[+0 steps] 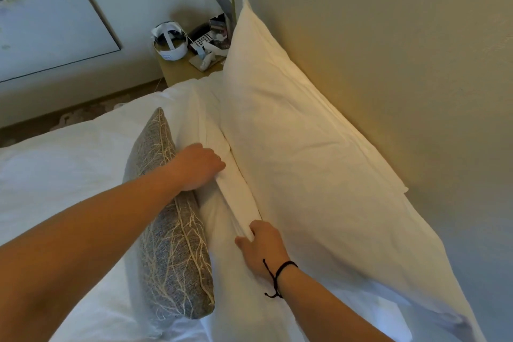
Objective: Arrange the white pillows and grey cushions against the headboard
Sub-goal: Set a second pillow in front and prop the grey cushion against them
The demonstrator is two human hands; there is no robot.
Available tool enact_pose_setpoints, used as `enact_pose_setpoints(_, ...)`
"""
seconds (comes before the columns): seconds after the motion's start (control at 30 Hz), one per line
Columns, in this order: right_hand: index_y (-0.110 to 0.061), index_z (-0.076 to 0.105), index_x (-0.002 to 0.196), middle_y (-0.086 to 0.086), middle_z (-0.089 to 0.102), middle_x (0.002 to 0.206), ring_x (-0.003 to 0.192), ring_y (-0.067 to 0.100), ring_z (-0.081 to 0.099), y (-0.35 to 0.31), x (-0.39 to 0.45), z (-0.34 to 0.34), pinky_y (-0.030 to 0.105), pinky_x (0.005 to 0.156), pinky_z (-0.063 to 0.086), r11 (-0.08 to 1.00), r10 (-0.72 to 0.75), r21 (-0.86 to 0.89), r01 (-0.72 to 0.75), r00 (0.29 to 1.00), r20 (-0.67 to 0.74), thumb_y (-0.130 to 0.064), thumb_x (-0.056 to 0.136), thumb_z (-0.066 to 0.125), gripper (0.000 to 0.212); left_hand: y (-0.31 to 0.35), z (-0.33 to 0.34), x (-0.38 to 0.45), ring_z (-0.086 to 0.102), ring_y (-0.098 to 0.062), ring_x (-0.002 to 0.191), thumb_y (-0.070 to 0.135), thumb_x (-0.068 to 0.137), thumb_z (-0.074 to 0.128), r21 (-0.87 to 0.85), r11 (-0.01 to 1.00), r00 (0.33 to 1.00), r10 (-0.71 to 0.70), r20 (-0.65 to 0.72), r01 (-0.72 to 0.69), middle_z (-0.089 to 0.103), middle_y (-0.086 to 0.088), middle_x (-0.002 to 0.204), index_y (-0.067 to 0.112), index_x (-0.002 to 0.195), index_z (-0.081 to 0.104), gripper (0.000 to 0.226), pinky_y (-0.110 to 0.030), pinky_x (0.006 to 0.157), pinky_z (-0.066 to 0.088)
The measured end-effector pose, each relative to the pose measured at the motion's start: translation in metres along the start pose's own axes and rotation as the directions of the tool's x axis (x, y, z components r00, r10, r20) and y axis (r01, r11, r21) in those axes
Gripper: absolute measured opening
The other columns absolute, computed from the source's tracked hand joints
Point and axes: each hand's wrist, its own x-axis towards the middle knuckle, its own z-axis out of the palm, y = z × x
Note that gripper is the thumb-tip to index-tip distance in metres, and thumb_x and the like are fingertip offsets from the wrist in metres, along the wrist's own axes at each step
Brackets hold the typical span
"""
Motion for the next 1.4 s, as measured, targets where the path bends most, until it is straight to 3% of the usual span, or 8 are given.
enact_pose_setpoints(0.17,-0.018,0.034,0.069,-0.002,0.035,0.068,0.058,0.014,0.03,-0.018,-0.019,-0.031,0.025,0.052,0.024,0.983,-0.109,0.132,0.13,0.981,-0.161,-0.032,0.089,0.064,0.039,-0.021,-0.027,-0.031,0.056,-0.018,0.092,0.015,0.092,0.049,-0.031,0.996,0.99,-0.09,-0.112,0.087,0.061,0.003,0.097,0.024,0.107,0.056,0.018,-0.031,0.073,0.045)
enact_pose_setpoints(0.37,-0.02,0.028,0.067,-0.005,0.03,0.065,0.057,0.012,0.024,-0.022,-0.041,-0.043,0.024,0.051,0.021,0.981,-0.185,0.016,0.193,0.962,-0.202,-0.034,0.089,0.064,0.044,-0.025,-0.046,-0.044,0.053,-0.016,0.096,0.023,0.094,0.056,-0.067,0.992,0.969,-0.121,-0.215,0.109,0.062,0.007,0.103,0.027,0.107,0.063,0.015,-0.031,0.074,0.046)
enact_pose_setpoints(0.53,-0.018,0.028,0.07,-0.003,0.029,0.066,0.056,0.013,0.026,-0.005,-0.048,-0.042,0.025,0.052,0.022,0.997,-0.078,-0.026,0.075,0.99,-0.118,-0.042,0.096,0.052,0.042,-0.001,-0.044,-0.021,0.059,-0.02,0.098,0.028,0.1,0.051,-0.215,0.97,0.975,-0.153,-0.163,0.116,0.059,0.002,0.113,0.021,0.11,0.063,0.017,-0.038,0.078,0.053)
enact_pose_setpoints(0.83,-0.02,0.035,0.07,-0.007,0.038,0.064,0.056,0.01,0.03,0.048,-0.095,-0.048,0.022,0.051,0.029,0.998,-0.067,-0.006,0.067,0.986,-0.151,-0.038,0.1,0.043,0.036,0.024,-0.044,0.012,0.055,-0.023,0.084,0.022,0.102,0.042,-0.473,0.881,0.997,-0.036,-0.072,-0.002,0.06,-0.002,0.094,0.019,0.093,0.056,0.017,-0.037,0.074,0.046)
enact_pose_setpoints(1.1,-0.022,0.034,0.065,-0.007,0.041,0.055,0.048,0.01,0.032,0.043,-0.112,-0.046,0.025,0.052,0.034,0.966,-0.255,-0.109,0.234,0.932,-0.257,-0.041,0.101,0.04,0.04,0.016,-0.042,0.002,0.053,-0.014,0.076,0.032,0.1,0.047,-0.56,0.828,0.998,0.054,0.009,-0.04,0.058,0.004,0.084,0.019,0.092,0.055,0.017,-0.034,0.071,0.043)
enact_pose_setpoints(1.27,-0.021,0.035,0.078,-0.004,0.053,0.064,0.054,0.016,0.045,0.06,-0.101,-0.045,0.031,0.053,0.031,0.894,-0.24,-0.442,0.07,0.909,-0.342,-0.042,0.103,0.032,0.032,0.025,-0.039,0.008,0.054,-0.02,0.078,0.028,0.101,0.046,-0.549,0.835,0.996,-0.019,-0.085,-0.031,0.057,0.003,0.083,0.021,0.086,0.053,0.018,-0.037,0.071,0.046)
enact_pose_setpoints(1.33,-0.021,0.045,0.074,0.0,0.061,0.062,0.05,0.017,0.053,0.063,-0.097,-0.041,0.027,0.047,0.03,0.817,-0.236,-0.577,0.017,0.922,-0.307,-0.032,0.095,0.058,0.027,0.04,-0.033,0.016,0.056,-0.023,0.085,0.026,0.101,0.044,-0.515,0.857,0.995,-0.042,-0.09,-0.01,0.058,0.001,0.09,0.021,0.089,0.053,0.016,-0.04,0.075,0.048)
enact_pose_setpoints(1.4,-0.019,0.053,0.05,0.0,0.052,0.04,0.031,0.014,0.048,0.061,-0.093,-0.034,0.018,0.037,0.024,0.758,-0.215,-0.652,-0.016,0.938,-0.273,-0.016,0.053,0.093,0.041,0.057,-0.024,0.023,0.058,-0.025,0.095,0.024,0.1,0.043,-0.497,0.867,0.995,-0.069,-0.075,0.023,0.06,-0.002,0.101,0.021,0.099,0.058,0.016,-0.039,0.079,0.047)
